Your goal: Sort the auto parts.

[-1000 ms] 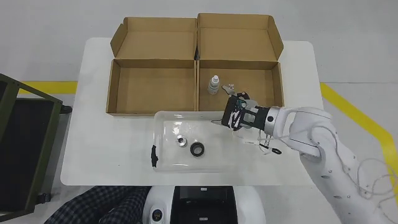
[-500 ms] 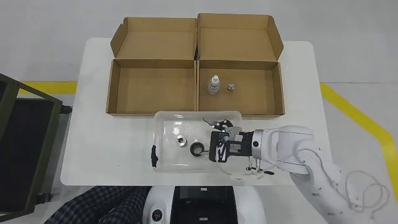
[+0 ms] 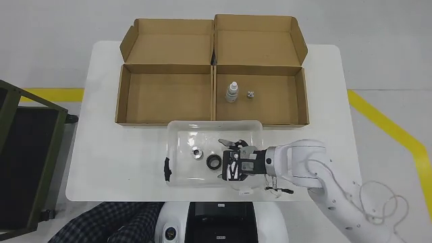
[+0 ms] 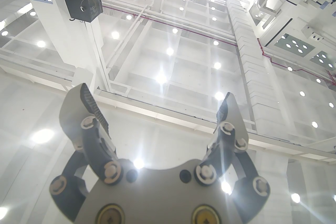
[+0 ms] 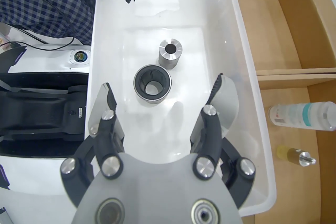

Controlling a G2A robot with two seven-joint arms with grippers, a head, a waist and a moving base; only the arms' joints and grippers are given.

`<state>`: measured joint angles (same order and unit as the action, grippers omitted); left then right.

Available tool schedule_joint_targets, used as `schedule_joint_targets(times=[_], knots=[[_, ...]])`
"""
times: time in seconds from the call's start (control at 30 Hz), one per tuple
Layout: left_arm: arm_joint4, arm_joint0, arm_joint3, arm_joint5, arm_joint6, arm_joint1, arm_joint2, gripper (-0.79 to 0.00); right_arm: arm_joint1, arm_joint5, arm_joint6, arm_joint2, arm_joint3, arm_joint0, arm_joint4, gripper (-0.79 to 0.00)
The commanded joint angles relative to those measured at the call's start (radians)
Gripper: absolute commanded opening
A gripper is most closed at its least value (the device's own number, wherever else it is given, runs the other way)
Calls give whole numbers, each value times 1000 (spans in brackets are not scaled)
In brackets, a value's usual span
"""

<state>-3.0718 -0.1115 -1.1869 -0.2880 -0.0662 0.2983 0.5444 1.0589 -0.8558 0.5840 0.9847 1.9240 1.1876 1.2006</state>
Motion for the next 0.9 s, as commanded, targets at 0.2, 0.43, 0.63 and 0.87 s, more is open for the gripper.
schedule_joint_targets(times=[0.2,0.43,0.63,0.87], knots=[[0,0,0,0,0,0,0,0,8,5,2,-40,-81,-45,-1,-157],[0,0,0,0,0,0,0,0,18,13,2,-94,-114,-73,15,-135],[0,0,0,0,0,0,0,0,30,34,-12,-132,-141,-100,25,-148],[0,0,0,0,0,0,0,0,45,48,-23,-180,-172,-134,42,-154]])
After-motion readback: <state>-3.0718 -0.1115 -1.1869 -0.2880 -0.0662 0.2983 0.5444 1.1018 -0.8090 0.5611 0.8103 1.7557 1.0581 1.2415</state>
